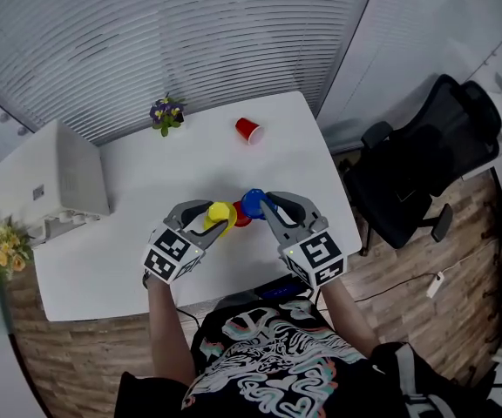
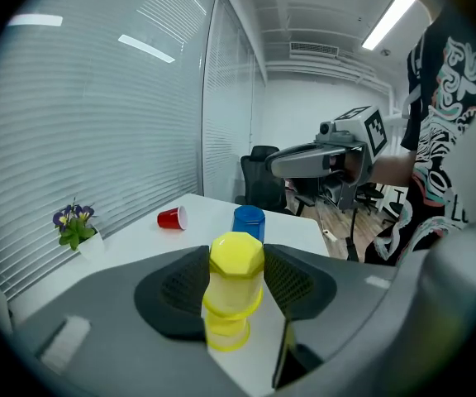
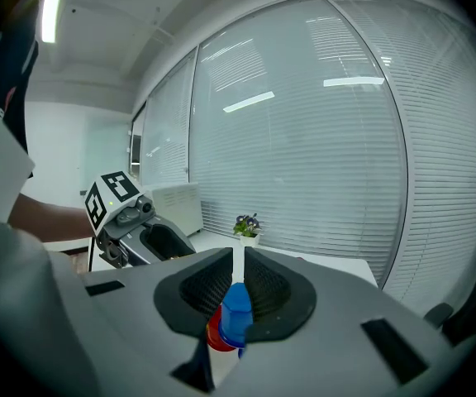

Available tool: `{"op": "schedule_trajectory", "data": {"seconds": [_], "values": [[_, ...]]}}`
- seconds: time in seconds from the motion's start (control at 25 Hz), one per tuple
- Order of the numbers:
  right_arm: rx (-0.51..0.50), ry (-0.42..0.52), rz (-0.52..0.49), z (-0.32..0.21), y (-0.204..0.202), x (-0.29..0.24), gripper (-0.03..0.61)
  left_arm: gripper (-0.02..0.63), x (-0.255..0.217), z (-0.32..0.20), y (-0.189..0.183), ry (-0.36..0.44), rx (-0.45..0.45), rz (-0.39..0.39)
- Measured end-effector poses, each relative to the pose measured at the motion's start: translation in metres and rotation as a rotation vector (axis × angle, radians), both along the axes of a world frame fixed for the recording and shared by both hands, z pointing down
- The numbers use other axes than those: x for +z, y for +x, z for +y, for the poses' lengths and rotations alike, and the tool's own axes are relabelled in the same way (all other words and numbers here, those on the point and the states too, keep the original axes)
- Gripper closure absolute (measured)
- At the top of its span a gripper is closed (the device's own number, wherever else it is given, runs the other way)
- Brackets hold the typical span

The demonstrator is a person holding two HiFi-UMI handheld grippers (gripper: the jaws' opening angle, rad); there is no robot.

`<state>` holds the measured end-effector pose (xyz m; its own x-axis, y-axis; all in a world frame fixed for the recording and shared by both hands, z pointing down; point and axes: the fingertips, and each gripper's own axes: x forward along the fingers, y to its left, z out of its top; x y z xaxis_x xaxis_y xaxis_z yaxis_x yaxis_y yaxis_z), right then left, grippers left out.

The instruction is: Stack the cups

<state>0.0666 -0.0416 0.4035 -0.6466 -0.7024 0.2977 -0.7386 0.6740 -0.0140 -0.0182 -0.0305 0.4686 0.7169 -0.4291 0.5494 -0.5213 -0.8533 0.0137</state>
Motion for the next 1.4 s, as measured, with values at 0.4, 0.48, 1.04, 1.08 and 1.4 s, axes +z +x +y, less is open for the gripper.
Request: {"op": "schedule_trajectory", "data": {"seconds": [0.4, 0.48, 1.04, 1.08, 1.4], "values": [[0.005, -0.033, 0.0, -0.006, 0.003, 0.011, 0.535, 0.408, 0.017, -0.007, 0.003, -0.022, -0.002, 0.003], [0.004, -0.038, 0.001, -0.007, 0.003, 0.012, 0.535, 0.408, 0.017, -0.008, 0.004, -0.022, -0.005, 0.016], [-0.004, -0.05, 0.005, -0.012, 0.001, 0.017, 0.535, 0.405, 0.016, -0.01, 0.009, -0.01, 0.003, 0.046], [-0.004, -0.05, 0.005, -0.013, 0.001, 0.017, 0.535, 0.403, 0.016, -0.011, 0.009, -0.01, -0.001, 0.049], [-0.005, -0.055, -0.004, -0.014, 0.001, 0.018, 0.532, 0.392, 0.014, -0.011, 0.01, -0.004, -0.003, 0.054]]}}
